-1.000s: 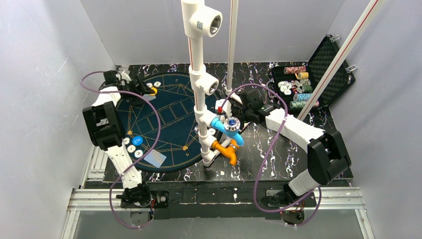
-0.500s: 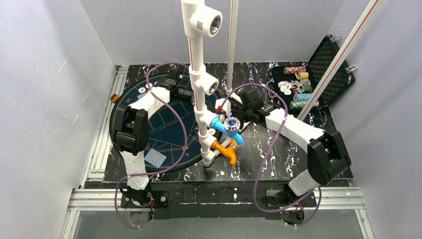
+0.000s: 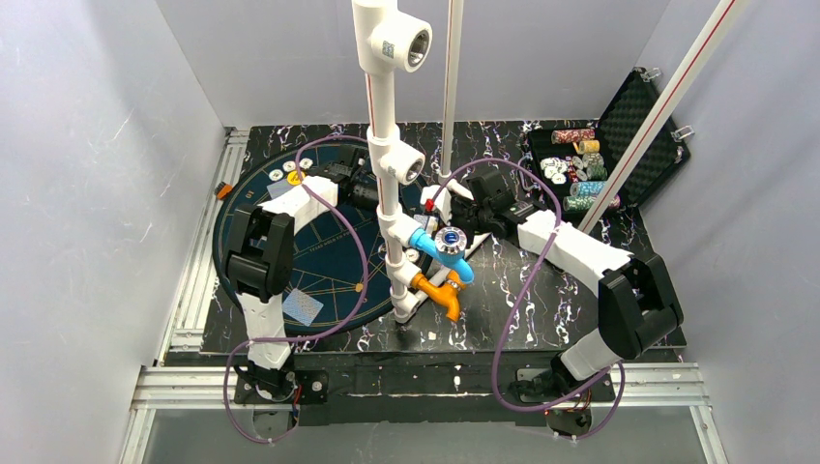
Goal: Distribute texas hold em gaming equipment
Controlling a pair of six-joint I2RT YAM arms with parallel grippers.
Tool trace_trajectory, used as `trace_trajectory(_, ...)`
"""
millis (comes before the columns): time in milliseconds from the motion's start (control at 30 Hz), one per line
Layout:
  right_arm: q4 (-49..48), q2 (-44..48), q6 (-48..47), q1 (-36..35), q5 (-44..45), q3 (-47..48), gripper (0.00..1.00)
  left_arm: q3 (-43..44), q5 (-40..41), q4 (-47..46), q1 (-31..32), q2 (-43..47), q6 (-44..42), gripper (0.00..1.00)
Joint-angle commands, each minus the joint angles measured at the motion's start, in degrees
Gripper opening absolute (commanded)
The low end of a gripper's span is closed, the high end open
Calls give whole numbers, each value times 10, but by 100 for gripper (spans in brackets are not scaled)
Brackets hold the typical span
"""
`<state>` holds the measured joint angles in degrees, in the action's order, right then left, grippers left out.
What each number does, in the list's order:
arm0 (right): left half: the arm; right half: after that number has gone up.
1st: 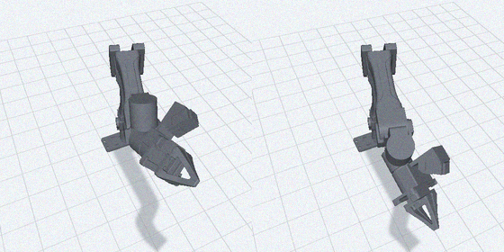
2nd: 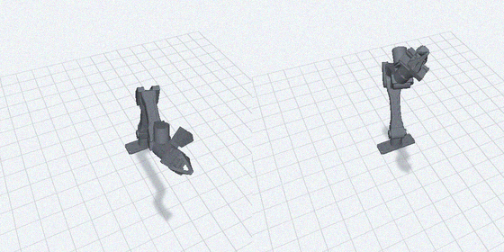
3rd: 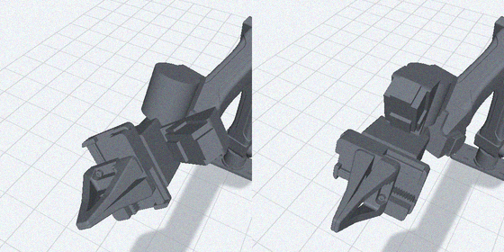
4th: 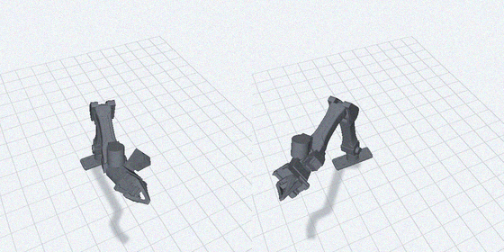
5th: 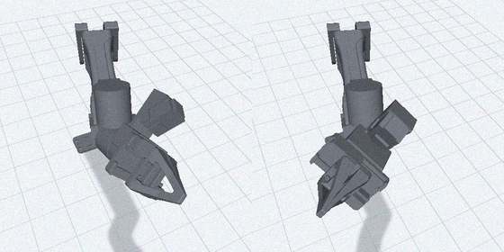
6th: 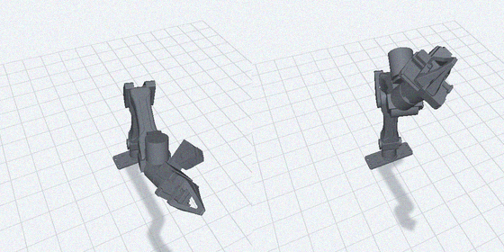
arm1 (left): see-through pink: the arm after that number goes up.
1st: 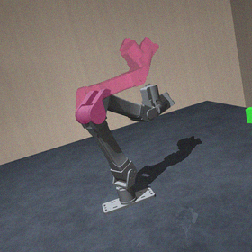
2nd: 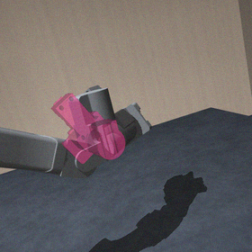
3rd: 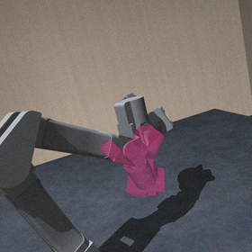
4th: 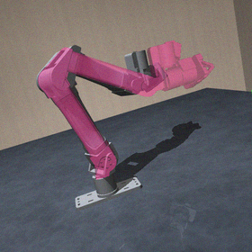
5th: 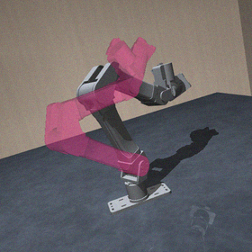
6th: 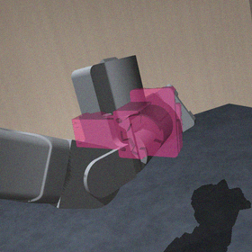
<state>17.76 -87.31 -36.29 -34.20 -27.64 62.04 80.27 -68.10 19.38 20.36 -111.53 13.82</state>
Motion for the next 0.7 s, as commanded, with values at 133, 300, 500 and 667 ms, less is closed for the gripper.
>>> trace_trajectory(133, -28, 31, 6, 8, -20, 10, 1, 5, -2, 36, -34, 17, -21, 38)
trace_trajectory(300, -27, 29, 1, 8, -22, 9, 1, -1, -23, 21, -34, 37, -18, 45)
trace_trajectory(500, -29, 22, 0, 8, -23, 12, 1, -3, -27, 4, -17, 48, -1, 55)
trace_trajectory(667, -25, 22, 0, 8, -22, 17, 1, -4, -18, 2, -20, 36, 11, 35)
